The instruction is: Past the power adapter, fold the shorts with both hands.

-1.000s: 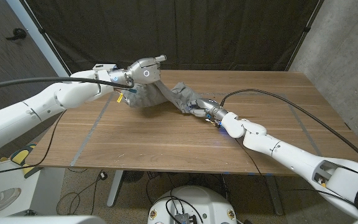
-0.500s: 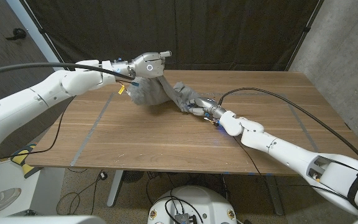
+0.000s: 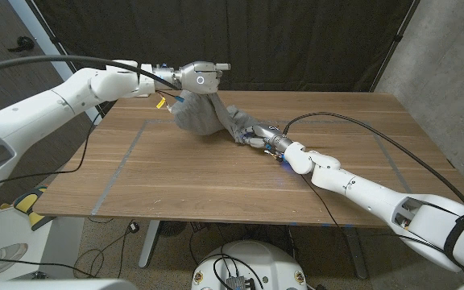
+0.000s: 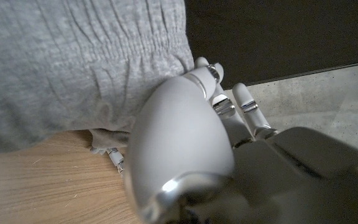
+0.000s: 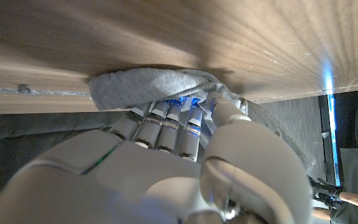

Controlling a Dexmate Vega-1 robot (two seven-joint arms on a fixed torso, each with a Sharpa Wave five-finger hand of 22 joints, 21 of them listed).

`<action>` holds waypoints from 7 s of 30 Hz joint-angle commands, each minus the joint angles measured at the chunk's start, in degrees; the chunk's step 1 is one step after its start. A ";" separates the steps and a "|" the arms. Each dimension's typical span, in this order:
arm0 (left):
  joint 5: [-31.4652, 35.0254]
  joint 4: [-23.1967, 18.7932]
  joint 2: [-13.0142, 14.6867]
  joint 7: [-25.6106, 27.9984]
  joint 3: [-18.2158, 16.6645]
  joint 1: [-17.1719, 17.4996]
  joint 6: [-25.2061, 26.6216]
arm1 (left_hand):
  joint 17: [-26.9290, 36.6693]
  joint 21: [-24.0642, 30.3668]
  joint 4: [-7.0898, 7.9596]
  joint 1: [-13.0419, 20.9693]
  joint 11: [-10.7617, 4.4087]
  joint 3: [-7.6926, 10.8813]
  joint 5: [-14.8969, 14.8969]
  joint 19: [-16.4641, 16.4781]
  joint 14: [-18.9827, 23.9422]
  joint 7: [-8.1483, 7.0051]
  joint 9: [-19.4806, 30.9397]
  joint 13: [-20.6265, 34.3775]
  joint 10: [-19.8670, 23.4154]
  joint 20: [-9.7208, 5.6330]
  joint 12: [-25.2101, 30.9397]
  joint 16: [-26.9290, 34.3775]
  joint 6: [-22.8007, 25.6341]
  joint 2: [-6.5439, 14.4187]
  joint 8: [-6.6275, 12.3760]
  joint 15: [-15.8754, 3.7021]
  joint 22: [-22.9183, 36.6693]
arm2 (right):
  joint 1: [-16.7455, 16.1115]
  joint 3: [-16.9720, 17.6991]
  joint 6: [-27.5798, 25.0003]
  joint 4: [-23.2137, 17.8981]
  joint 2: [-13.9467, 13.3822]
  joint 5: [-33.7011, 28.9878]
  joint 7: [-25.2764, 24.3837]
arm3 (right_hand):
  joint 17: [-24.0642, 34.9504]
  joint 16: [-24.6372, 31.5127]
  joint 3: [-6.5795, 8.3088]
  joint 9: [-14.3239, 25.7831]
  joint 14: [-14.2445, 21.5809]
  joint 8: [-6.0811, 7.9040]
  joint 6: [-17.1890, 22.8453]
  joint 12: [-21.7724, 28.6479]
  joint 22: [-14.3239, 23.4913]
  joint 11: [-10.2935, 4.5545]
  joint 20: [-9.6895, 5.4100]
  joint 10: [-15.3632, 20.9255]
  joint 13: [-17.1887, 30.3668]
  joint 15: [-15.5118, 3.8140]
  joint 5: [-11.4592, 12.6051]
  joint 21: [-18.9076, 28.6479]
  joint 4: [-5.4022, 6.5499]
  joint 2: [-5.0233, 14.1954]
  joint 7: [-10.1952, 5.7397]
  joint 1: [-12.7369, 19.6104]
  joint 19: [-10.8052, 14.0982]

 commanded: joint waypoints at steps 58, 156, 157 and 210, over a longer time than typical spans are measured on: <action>-8.96 65.73 -47.47 14.79 38.72 -22.46 12.04 | -1.91 1.19 -0.13 -1.81 -1.23 -0.88 1.25 -0.96 -2.35 3.88 -0.89 -1.95 -2.95 -0.72 -4.34 -0.23 -3.71 1.32 0.01 -6.65 -0.08 | -3.19 -0.59 -8.17 -8.66 -2.88 -1.09 4.84 | -1.96 -0.52 0.66 0.11 0.49 -0.33 -0.08 -0.34 0.21 -0.04 1.14 0.07 -0.18 -2.44 0.13 -0.09 -2.44 -2.39 0.14 0.97 1.60; -30.51 3.82 -13.76 11.66 3.68 15.18 27.84 | -20.71 -25.63 3.30 -61.52 0.32 6.71 -0.30 10.39 -28.65 -12.32 -22.78 -24.23 -38.08 0.71 -17.65 -1.32 -45.14 -6.46 -47.59 -3.76 -0.26 | -20.17 16.22 -27.06 -45.87 -16.52 -13.50 -2.56 | -3.74 -0.73 2.32 0.05 0.38 -0.30 0.02 -0.55 0.15 -0.21 1.48 -0.47 -0.44 -2.80 0.79 -1.16 -1.54 -5.05 -0.50 -0.90 1.91; -30.86 3.39 -13.60 11.46 3.04 15.87 28.17 | -20.70 -25.68 3.31 -61.62 0.39 6.69 -0.30 10.37 -28.79 -12.34 -22.78 -24.23 -38.21 0.80 -17.67 -1.34 -45.34 -6.47 -47.63 -3.69 -0.25 | -20.19 16.60 -26.68 -45.67 -16.35 -12.59 -2.64 | -3.71 -0.71 2.37 0.05 0.37 -0.30 0.00 -0.55 0.15 -0.15 1.48 -0.45 -0.45 -2.82 0.80 -1.17 -1.45 -4.91 -0.49 -0.95 1.93; -69.63 -14.28 -14.03 2.24 -25.41 43.99 29.82 | -20.49 -28.40 3.65 -65.59 4.45 5.84 -0.68 7.58 -32.44 -9.28 -22.82 -24.23 -43.32 3.45 -17.94 -1.32 -49.27 -6.64 -47.47 0.26 -0.06 | -24.72 27.29 -11.23 -40.96 -13.76 11.30 -13.46 | -1.59 1.04 0.68 0.12 -1.42 -0.43 -0.71 -0.83 0.25 -0.05 1.41 -1.84 -0.51 -2.34 -0.04 -1.94 -0.91 -1.22 -0.22 -1.02 1.57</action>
